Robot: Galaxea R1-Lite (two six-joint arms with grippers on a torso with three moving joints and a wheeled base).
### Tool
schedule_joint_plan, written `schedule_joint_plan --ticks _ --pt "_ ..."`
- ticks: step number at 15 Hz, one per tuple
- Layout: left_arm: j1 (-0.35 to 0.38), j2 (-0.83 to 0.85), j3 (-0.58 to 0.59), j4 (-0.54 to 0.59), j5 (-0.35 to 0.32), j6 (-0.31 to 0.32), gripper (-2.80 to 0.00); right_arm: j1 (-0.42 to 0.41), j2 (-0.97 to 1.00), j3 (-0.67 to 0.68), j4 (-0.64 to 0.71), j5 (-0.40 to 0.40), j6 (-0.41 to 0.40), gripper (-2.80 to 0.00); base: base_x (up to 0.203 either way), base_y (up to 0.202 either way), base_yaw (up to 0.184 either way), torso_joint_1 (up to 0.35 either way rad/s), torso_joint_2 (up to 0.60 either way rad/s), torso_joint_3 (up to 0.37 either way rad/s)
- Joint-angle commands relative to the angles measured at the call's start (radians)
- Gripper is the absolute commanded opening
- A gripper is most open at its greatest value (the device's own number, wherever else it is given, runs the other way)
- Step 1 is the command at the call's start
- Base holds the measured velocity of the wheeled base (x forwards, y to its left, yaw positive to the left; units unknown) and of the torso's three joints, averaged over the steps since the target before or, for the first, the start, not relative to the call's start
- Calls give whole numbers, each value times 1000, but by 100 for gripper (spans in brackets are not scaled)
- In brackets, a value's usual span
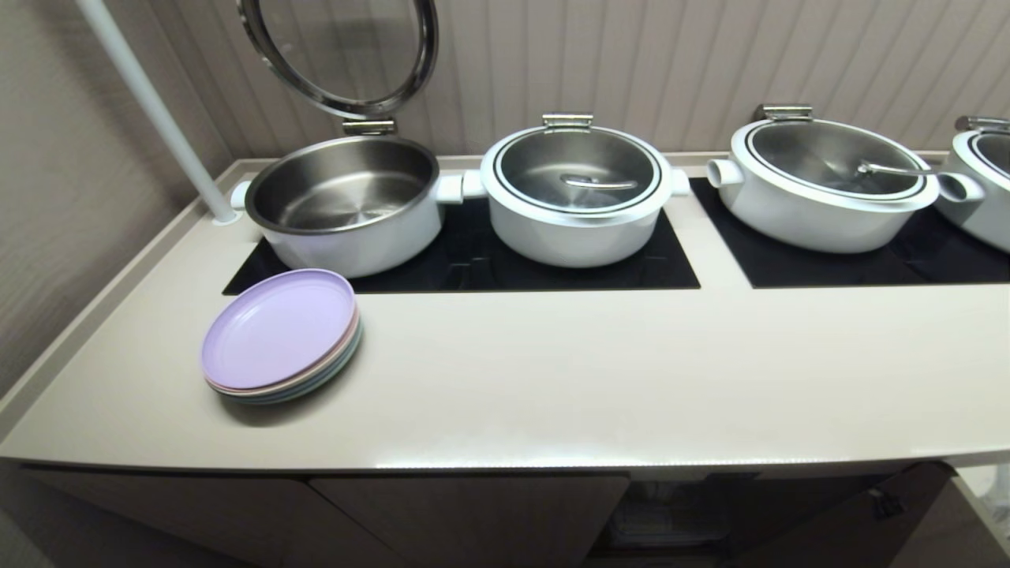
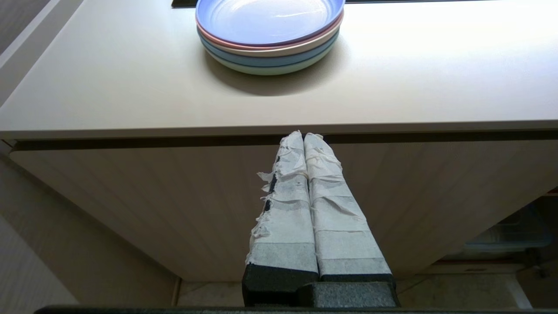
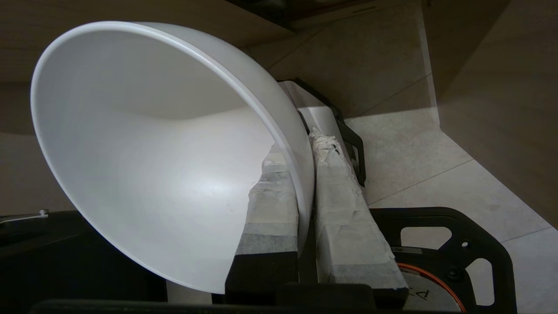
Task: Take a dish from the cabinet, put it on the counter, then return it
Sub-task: Put it back into the cabinet
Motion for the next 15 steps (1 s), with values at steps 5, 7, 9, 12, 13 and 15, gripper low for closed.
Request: schedule_joint_plan --ticks 5,7,9,12,13,15 --pt "0 0 0 0 0 0 -280 -4 3 -2 -1 0 -17 -280 0 0 0 0 0 0" --pt "0 0 0 0 0 0 -280 -5 6 -2 2 2 -13 -280 0 0 0 0 0 0" --pt "0 0 0 0 0 0 -280 -9 4 -2 -1 3 -14 -280 0 0 0 0 0 0" --pt "0 0 0 0 0 0 -280 -13 6 -2 1 3 -16 -280 0 0 0 0 0 0" --pt "0 0 0 0 0 0 -280 -12 4 -2 -1 3 -16 -280 0 0 0 0 0 0" --pt "0 0 0 0 0 0 -280 -12 4 -3 -1 3 -17 -280 0 0 0 0 0 0"
